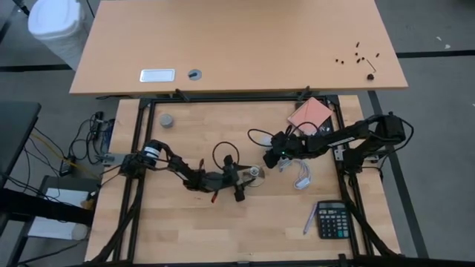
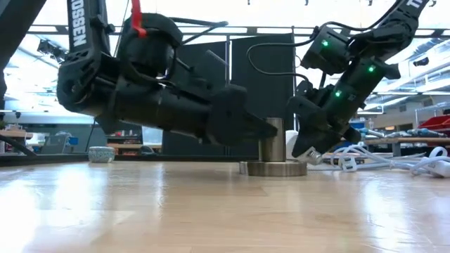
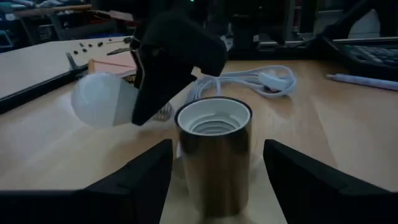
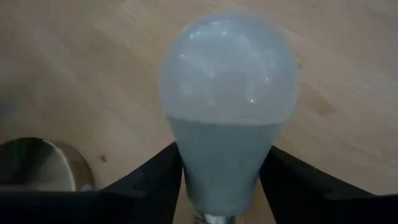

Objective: Screw lightbulb
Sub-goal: Remove the white lightbulb from the golden lamp, then return to Home Position

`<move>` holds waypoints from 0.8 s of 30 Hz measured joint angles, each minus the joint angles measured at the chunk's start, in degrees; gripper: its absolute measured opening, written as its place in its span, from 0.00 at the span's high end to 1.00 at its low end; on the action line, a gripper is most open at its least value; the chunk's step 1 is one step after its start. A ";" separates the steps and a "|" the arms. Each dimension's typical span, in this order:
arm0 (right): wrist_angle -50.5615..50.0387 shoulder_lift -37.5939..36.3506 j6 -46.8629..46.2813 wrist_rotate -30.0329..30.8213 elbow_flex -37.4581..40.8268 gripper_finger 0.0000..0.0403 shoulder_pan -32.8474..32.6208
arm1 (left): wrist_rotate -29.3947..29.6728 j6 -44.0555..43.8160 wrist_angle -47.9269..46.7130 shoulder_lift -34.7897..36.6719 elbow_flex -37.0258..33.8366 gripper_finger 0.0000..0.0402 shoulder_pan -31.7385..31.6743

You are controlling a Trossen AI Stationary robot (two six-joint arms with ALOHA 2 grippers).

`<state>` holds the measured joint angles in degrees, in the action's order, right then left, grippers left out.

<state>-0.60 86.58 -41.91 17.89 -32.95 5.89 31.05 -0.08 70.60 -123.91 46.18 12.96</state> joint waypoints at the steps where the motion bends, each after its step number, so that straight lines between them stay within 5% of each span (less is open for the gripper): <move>1: -0.04 -0.16 0.08 -0.02 0.00 0.47 0.02 | -0.41 0.06 0.05 0.60 -0.81 0.36 -0.09; 11: -0.29 -2.55 2.39 -6.32 0.02 0.33 1.59 | -6.42 -1.45 0.23 5.31 -6.54 0.36 -1.06; 24: -18.54 -26.89 1.21 -7.77 0.04 0.28 -3.20 | -6.39 -1.96 -1.30 12.97 -12.43 0.36 -0.45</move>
<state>-19.15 59.70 -40.70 10.12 -32.91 2.69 24.66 -2.05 69.30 -110.95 33.75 12.51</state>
